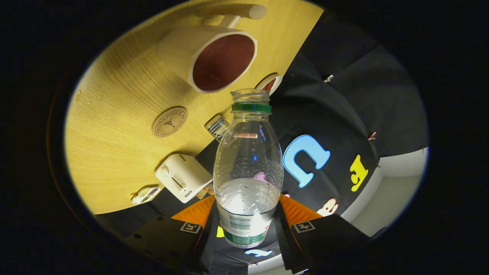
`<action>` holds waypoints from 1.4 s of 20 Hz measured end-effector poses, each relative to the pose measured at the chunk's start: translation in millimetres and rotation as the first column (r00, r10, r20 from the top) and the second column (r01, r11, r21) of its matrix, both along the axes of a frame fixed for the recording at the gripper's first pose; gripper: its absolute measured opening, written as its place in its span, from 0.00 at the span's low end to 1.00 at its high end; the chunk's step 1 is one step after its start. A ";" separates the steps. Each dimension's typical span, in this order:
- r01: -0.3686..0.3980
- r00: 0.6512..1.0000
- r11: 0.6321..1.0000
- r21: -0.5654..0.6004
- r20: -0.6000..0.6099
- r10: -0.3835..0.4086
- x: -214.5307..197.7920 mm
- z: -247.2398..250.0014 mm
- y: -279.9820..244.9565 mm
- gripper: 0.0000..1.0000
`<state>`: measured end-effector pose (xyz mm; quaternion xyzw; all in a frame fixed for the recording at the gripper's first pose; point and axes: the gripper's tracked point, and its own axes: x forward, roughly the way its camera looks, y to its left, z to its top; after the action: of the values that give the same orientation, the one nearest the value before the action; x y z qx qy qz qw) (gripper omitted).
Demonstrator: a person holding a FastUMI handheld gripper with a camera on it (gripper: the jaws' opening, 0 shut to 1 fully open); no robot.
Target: Take the bottle from table, then pour the juice into the cup, finally place the bottle on the coaster
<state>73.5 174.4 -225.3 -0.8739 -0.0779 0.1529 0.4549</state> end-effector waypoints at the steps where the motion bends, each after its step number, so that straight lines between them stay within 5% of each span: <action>1: -0.005 1.000 1.000 0.001 -0.001 0.005 -2.4 -0.5 0.6 0.71; 9: 0.051 0.997 0.993 0.108 -0.069 -0.044 -3.0 -11.8 -5.8 0.72; 13: 0.179 0.973 0.956 0.232 -0.188 -0.136 -12.0 -37.3 -19.1 0.72; 15: 0.268 0.945 0.910 0.317 -0.270 -0.184 -19.5 -48.7 -24.3 0.72; 19: 0.450 0.865 0.729 0.516 -0.457 -0.210 -32.7 -68.0 -26.1 0.72; 23: 0.590 0.782 0.471 0.656 -0.610 -0.132 -44.6 -77.0 -12.0 0.72; 28: 0.635 0.758 0.210 0.743 -0.652 0.017 -48.3 -58.6 -0.5 0.72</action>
<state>25.2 173.9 -284.0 -0.3409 0.1640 0.2092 0.9017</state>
